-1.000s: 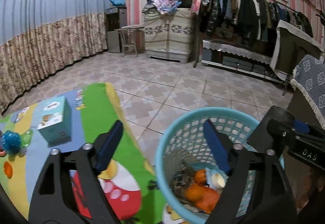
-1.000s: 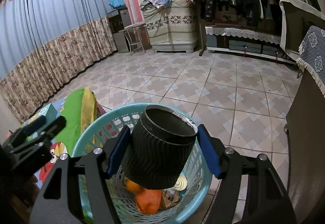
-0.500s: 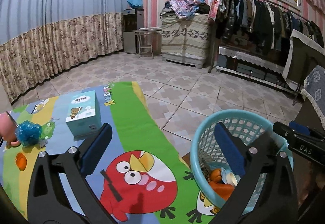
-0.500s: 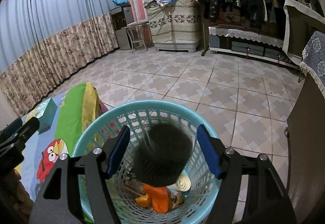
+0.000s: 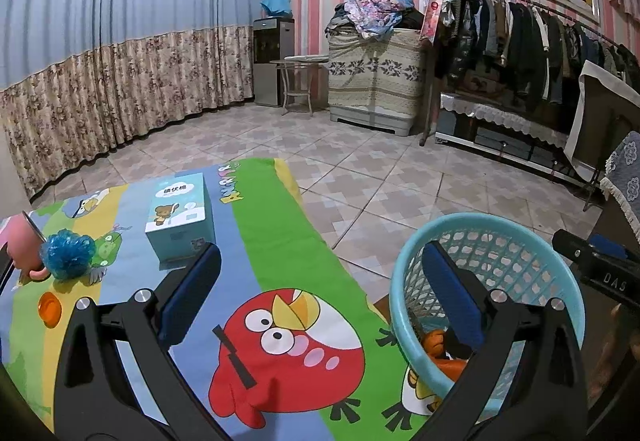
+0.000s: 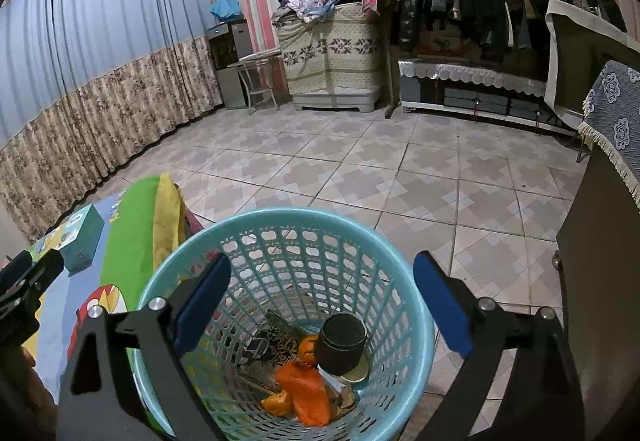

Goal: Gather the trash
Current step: 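Move both tools back over the mat toward the orange lid, then grasp the orange lid with the left gripper while the right gripper grasps the blue bag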

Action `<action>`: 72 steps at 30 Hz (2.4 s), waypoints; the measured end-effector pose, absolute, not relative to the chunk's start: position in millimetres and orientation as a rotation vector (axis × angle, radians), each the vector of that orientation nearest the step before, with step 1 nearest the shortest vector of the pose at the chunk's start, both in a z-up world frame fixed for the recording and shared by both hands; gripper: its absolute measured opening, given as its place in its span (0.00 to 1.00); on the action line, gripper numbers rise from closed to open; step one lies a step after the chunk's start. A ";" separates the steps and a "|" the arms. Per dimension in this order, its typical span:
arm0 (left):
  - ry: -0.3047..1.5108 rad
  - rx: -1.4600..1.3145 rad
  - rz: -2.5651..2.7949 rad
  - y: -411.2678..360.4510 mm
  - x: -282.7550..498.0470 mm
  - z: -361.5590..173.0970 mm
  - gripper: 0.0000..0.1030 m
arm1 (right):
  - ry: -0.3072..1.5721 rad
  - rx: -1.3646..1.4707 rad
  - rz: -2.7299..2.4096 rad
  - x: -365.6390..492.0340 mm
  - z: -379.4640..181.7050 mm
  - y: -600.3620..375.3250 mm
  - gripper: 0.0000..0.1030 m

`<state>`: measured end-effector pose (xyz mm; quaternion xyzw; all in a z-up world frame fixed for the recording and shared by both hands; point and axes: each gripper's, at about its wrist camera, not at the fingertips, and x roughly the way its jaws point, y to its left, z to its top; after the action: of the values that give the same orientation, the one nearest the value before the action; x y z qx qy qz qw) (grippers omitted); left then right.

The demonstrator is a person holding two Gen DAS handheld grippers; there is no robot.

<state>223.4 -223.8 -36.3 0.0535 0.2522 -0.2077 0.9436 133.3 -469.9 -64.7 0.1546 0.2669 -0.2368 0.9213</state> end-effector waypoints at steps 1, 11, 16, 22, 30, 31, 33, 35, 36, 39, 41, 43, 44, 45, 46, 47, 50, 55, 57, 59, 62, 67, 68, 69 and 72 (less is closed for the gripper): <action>0.515 0.107 -0.421 -222.4 222.9 -37.1 0.94 | 0.548 0.321 -0.484 133.5 -64.8 -470.5 0.88; 0.526 0.104 -0.370 -193.6 221.9 -43.6 0.95 | 0.552 0.259 -0.449 138.9 -61.7 -454.9 0.92; 0.534 0.107 -0.334 -172.6 223.2 -46.4 0.95 | 0.554 0.194 -0.426 146.0 -59.4 -433.4 0.95; 0.574 0.092 -0.280 -135.5 225.0 -57.2 0.95 | 0.581 0.148 -0.387 154.7 -60.5 -408.3 0.95; 0.622 0.036 -0.219 -64.6 230.7 -63.1 0.95 | 0.617 0.110 -0.332 160.2 -60.8 -370.6 0.96; 0.625 0.031 -0.209 -57.3 232.7 -63.5 0.95 | 0.616 0.114 -0.320 160.2 -59.6 -365.8 0.96; 0.633 0.023 -0.181 -35.5 238.7 -63.9 0.95 | 0.623 0.108 -0.298 162.4 -59.9 -355.6 0.96; 0.632 0.036 -0.131 -14.5 246.1 -63.4 0.95 | 0.631 0.087 -0.288 166.3 -60.6 -345.1 0.96; 0.628 0.047 -0.105 -5.9 249.8 -62.4 0.95 | 0.635 0.072 -0.285 167.8 -60.2 -339.5 0.96; 0.642 0.067 -0.062 19.6 263.1 -61.2 0.95 | 0.645 0.035 -0.270 173.2 -60.5 -322.2 0.96; 0.649 0.067 -0.046 34.4 270.2 -60.6 0.95 | 0.646 0.026 -0.256 176.0 -60.3 -313.2 0.96; 0.656 0.070 -0.033 46.8 278.3 -60.6 0.95 | 0.650 0.020 -0.238 178.5 -61.7 -304.3 0.96; 0.661 0.072 -0.030 51.1 282.4 -61.7 0.95 | 0.655 0.014 -0.231 180.2 -63.0 -302.2 0.96; 0.668 0.077 -0.028 54.3 286.7 -63.8 0.95 | 0.660 0.006 -0.227 180.8 -64.5 -299.5 0.96; 0.677 0.081 -0.026 55.5 293.5 -65.9 0.95 | 0.668 -0.007 -0.220 182.1 -66.8 -295.5 0.96; 0.689 0.083 -0.025 57.1 298.2 -70.1 0.95 | 0.676 -0.017 -0.215 183.5 -69.1 -292.8 0.96; 0.750 0.068 -0.036 59.0 310.4 -85.5 0.95 | 0.702 -0.039 -0.199 186.1 -73.6 -284.6 0.96; 0.824 0.052 -0.061 55.5 323.8 -99.7 0.94 | 0.729 -0.022 -0.190 188.8 -78.6 -279.9 0.96; 0.848 0.039 -0.064 57.6 330.0 -103.3 0.94 | 0.749 -0.004 -0.191 192.0 -82.4 -280.4 0.96; 0.853 0.008 -0.076 62.8 334.2 -103.7 0.89 | 0.763 0.028 -0.194 193.5 -85.2 -282.7 0.96; 0.871 -0.015 -0.087 65.5 338.2 -107.1 0.77 | 0.767 0.077 -0.197 194.5 -87.2 -286.9 0.96; 0.863 -0.020 -0.130 64.2 335.9 -107.8 0.56 | 0.789 0.056 -0.207 201.1 -91.1 -276.8 0.96; 0.864 -0.021 -0.138 63.9 335.8 -107.6 0.53 | 0.789 0.062 -0.196 203.3 -90.4 -273.1 0.96; 0.861 -0.027 -0.143 64.8 335.2 -107.3 0.48 | 0.791 0.070 -0.184 205.6 -89.7 -268.8 0.96; 0.849 -0.045 -0.165 67.9 331.9 -106.2 0.38 | 0.796 0.055 -0.164 210.6 -89.5 -254.3 0.96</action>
<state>331.9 67.9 -106.2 -0.0218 0.4115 -0.0801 0.9076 210.6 -254.3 -89.5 0.0268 0.3872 -0.0798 0.9181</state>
